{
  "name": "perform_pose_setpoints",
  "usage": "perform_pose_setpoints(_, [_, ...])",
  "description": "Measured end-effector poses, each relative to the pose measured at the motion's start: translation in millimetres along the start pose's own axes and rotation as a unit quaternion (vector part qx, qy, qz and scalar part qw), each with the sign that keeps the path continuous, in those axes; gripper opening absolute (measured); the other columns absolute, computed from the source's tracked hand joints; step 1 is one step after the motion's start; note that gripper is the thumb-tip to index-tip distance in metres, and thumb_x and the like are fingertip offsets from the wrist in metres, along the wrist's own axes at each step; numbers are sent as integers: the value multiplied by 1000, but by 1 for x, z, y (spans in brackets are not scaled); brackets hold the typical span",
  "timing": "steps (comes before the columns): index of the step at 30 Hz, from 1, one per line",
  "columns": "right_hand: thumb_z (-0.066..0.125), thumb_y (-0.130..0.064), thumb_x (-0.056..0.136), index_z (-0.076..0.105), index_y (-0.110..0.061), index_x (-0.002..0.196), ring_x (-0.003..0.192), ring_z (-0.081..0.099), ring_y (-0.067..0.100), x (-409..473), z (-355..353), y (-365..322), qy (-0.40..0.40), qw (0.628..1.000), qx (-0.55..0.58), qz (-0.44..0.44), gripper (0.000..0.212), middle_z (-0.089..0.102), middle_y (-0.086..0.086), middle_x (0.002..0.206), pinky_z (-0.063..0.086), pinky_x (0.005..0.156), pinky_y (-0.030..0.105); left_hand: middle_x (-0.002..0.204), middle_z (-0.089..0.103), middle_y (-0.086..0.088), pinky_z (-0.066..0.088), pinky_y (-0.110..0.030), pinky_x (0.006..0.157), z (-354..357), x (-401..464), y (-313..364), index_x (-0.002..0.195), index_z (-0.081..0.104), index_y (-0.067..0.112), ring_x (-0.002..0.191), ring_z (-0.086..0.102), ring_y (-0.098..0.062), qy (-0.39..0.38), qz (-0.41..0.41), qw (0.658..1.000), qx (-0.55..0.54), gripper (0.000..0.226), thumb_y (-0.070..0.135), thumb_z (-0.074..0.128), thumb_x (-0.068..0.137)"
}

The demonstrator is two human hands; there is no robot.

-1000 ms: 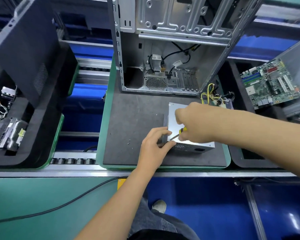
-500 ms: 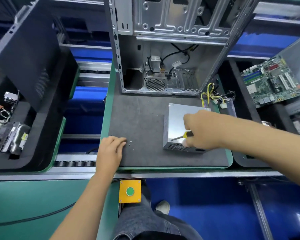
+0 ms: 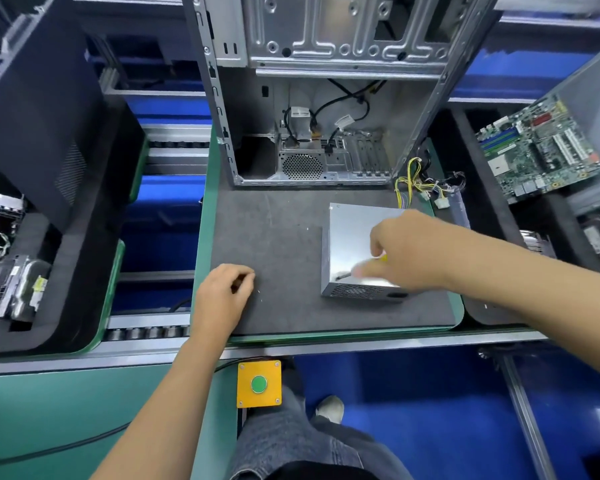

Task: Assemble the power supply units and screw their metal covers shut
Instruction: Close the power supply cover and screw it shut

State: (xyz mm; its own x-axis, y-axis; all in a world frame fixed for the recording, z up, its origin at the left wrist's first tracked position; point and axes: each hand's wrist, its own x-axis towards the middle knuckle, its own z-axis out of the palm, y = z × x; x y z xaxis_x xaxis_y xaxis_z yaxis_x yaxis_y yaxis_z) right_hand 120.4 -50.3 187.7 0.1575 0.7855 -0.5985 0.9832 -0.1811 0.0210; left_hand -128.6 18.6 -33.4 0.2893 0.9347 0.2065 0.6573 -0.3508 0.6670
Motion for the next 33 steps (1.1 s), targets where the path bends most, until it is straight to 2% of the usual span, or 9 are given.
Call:
perform_pose_setpoints(4, [60,-24,93,56,-22,108,80,49,27,-13,6,2,41,996,-30,-72,15,48,1,106,53,78,42,77,71,16,45,-7,67,1,3,17,77,68,28,73,65,1,52,-207,955,-205,18,13,74,85])
perform_pose_setpoints(7, [61,-19,93,62,-17,90,77,52,30,-10,2,-7,125,975,-133,-126,4,51,4,89,48,64,33,78,74,5,51,-18,71,2,8,28,75,70,26,78,71,-12,62,-229,924,-300,18,12,75,84])
perform_pose_setpoints(11, [60,-27,96,30,-17,63,60,37,25,1,-13,-18,84,987,-105,-85,45,27,2,70,21,47,28,80,74,-1,51,-20,67,9,11,48,88,75,33,75,70,-15,32,-231,881,-411,24,9,71,87])
perform_pose_setpoints(14, [58,-35,95,49,-14,63,80,55,30,8,-18,-3,21,998,3,-51,39,46,7,71,42,56,32,88,75,-4,52,-23,72,12,11,64,94,79,27,81,70,-17,-12,-237,852,-467,23,8,66,93])
perform_pose_setpoints(17, [59,-44,93,74,-20,75,49,55,3,7,-13,35,-11,992,116,-40,34,69,-5,64,48,54,25,87,75,-7,55,-22,72,13,11,84,91,80,22,82,71,-18,-32,-242,812,-530,24,7,61,96])
perform_pose_setpoints(22, [62,-48,92,68,-22,62,50,36,11,16,30,89,87,849,520,-29,40,59,-6,63,31,50,20,88,75,-9,56,-22,67,17,19,113,89,74,12,83,73,-19,-49,-271,771,-574,11,14,64,93])
perform_pose_setpoints(26, [62,-46,94,64,-5,74,58,32,16,27,80,93,107,758,643,-29,46,50,6,71,27,55,24,84,75,-9,54,-20,64,21,27,125,77,78,20,82,73,-18,-84,-258,769,-579,3,18,76,79])
perform_pose_setpoints(29, [64,-42,92,68,-10,75,57,33,15,30,98,87,97,693,713,-45,36,52,4,70,25,56,28,78,73,-8,52,-21,62,23,34,128,74,76,23,73,68,-16,-102,-249,789,-552,9,18,84,75])
perform_pose_setpoints(33, [68,-51,80,69,-5,81,56,34,14,33,109,83,90,661,742,-67,46,53,3,69,27,53,23,74,71,-6,51,-21,60,27,44,134,75,76,22,66,65,-15,-122,-243,818,-507,5,20,79,72])
